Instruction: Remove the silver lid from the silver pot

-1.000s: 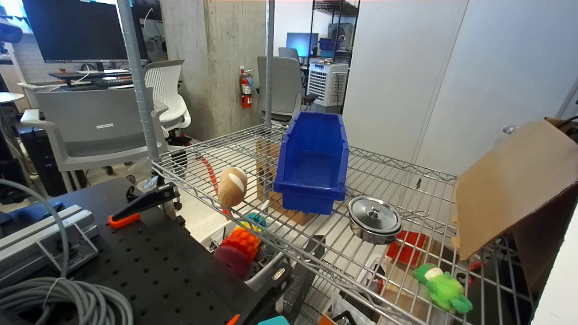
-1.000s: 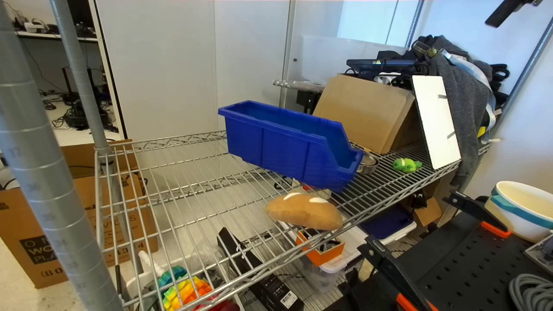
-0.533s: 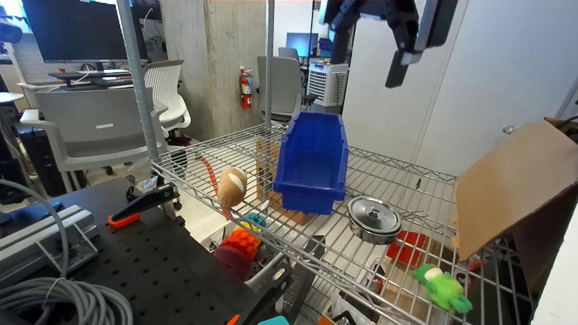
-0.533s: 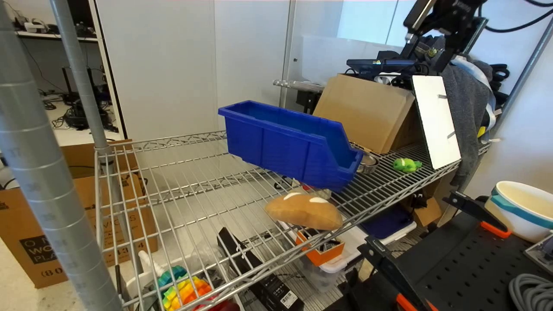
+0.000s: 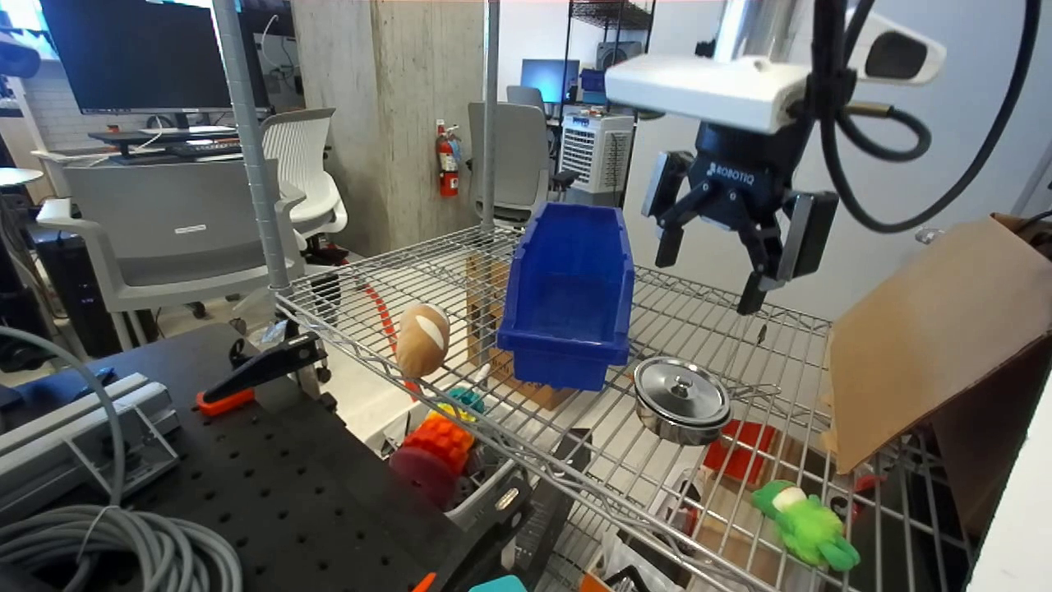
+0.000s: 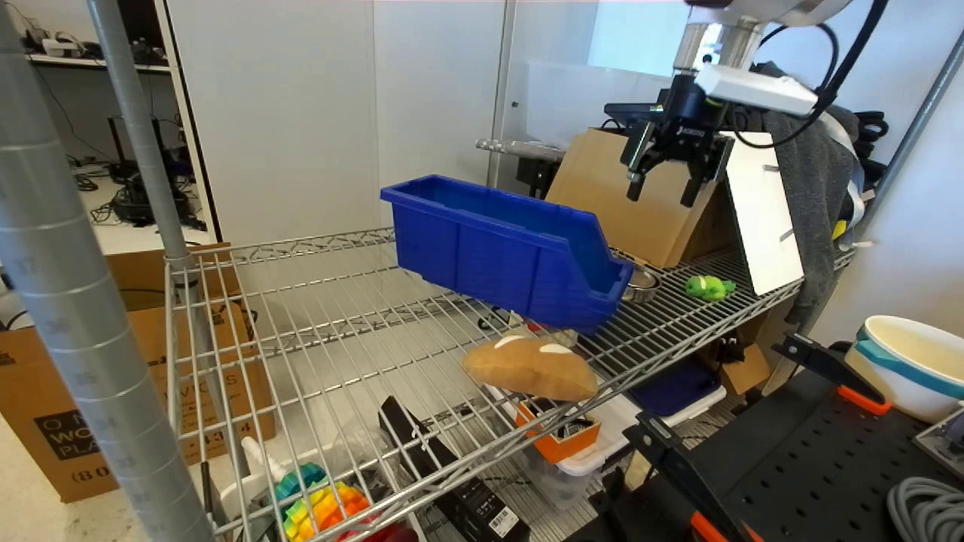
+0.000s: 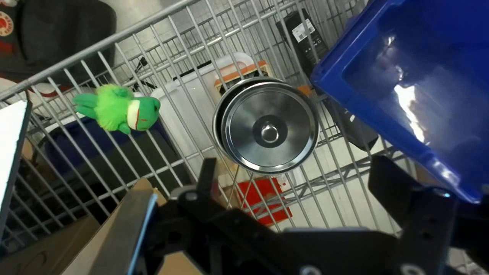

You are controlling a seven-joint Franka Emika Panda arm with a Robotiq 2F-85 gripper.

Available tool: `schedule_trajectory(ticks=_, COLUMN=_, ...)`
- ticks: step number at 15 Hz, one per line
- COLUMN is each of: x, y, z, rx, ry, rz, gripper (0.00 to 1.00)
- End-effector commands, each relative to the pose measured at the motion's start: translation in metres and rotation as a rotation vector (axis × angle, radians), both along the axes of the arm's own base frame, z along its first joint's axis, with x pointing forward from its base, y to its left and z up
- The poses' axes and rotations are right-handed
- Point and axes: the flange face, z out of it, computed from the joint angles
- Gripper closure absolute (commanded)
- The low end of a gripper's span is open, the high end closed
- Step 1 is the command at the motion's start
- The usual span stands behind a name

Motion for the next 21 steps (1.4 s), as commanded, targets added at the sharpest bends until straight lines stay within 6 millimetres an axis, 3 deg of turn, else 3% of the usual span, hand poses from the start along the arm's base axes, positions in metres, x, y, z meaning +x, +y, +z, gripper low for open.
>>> schedule_trajectory(ticks=1, x=0.029, y=-0.004, z=-0.038, rx=-0.036, ry=0.032, rz=-0.077, gripper=0.00)
schedule_trajectory(ticks=6, x=0.038, y=0.001, z=-0.067, rx=-0.063, ry=0.044, rz=-0.139, gripper=0.00)
schedule_trajectory(ticks=20, x=0.025, y=0.000, z=-0.100, rx=-0.051, ry=0.084, rz=-0.237, gripper=0.00)
schedule_trajectory(ticks=21, x=0.024, y=0.000, z=-0.102, rx=-0.057, ry=0.083, rz=-0.237, gripper=0.13)
